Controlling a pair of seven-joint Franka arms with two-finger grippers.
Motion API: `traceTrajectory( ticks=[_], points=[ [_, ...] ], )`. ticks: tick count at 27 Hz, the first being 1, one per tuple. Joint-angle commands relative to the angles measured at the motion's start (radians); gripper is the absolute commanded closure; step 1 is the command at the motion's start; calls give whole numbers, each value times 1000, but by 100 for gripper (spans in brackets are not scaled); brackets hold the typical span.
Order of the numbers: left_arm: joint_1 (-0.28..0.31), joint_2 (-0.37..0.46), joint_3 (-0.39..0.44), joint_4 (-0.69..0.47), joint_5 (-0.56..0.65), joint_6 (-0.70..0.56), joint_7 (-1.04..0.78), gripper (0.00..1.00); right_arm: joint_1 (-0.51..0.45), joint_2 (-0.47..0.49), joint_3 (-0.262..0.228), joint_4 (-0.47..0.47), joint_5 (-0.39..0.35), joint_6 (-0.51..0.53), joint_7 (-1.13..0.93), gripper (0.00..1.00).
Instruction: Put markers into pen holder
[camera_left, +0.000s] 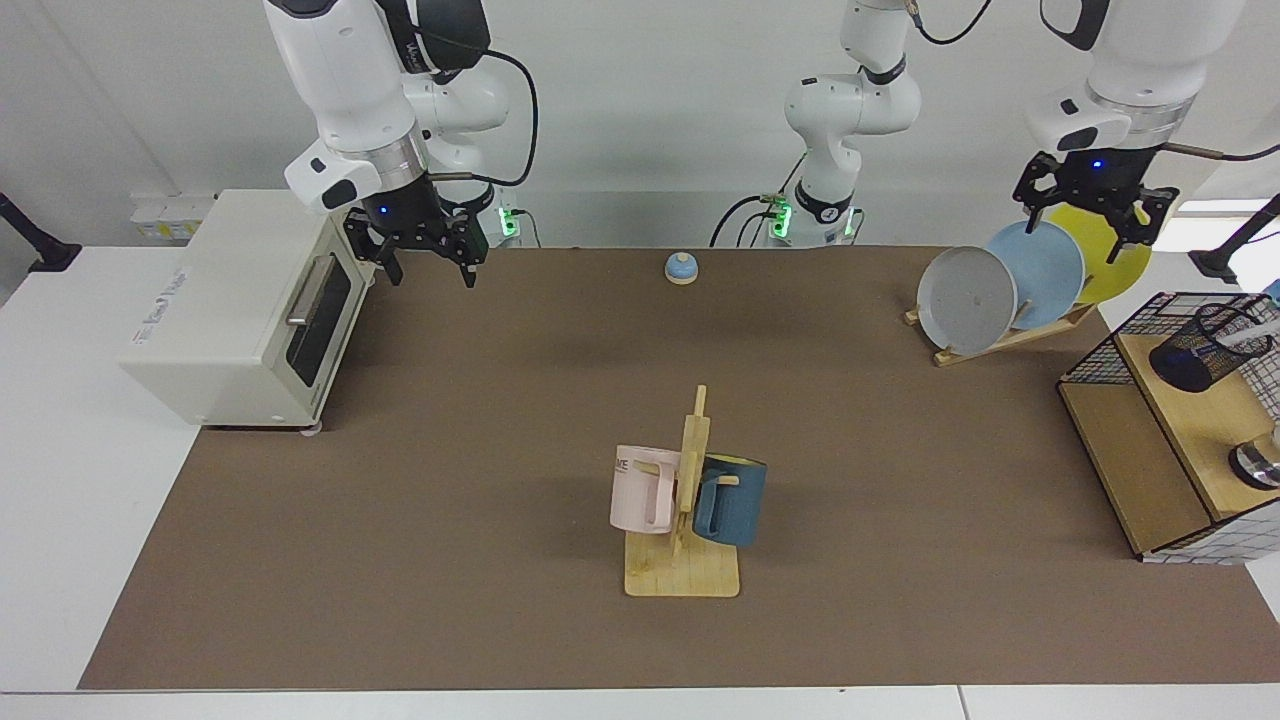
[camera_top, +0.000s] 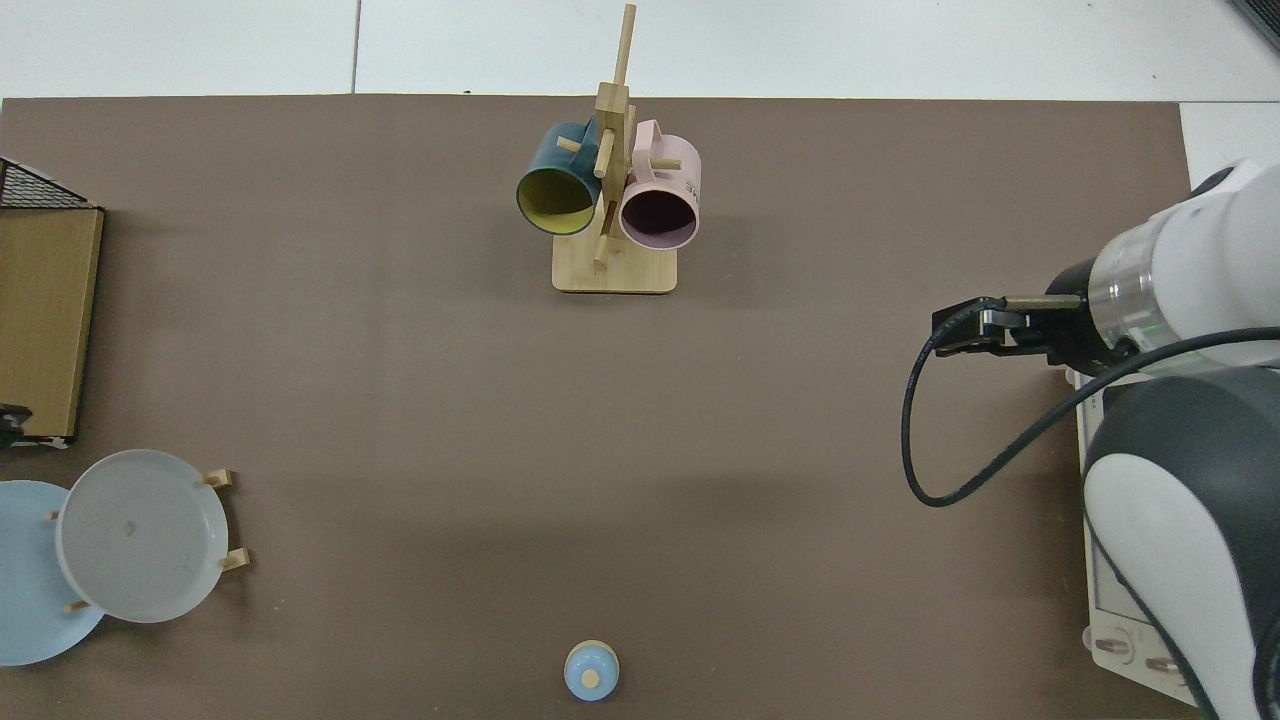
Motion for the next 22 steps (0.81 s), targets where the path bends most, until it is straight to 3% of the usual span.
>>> traceTrajectory(
  ticks=[1, 10, 22],
  points=[
    [-46, -12, 25, 23, -129, -97, -217, 0, -17, -11, 10, -4, 20, 3, 12, 0],
    [-43, 25, 25, 93, -207, -164, -342, 0, -17, -11, 10, -4, 20, 3, 12, 0],
    [-33, 73, 23, 167, -210, -192, -399, 0, -17, -11, 10, -4, 20, 3, 12, 0]
  ],
)
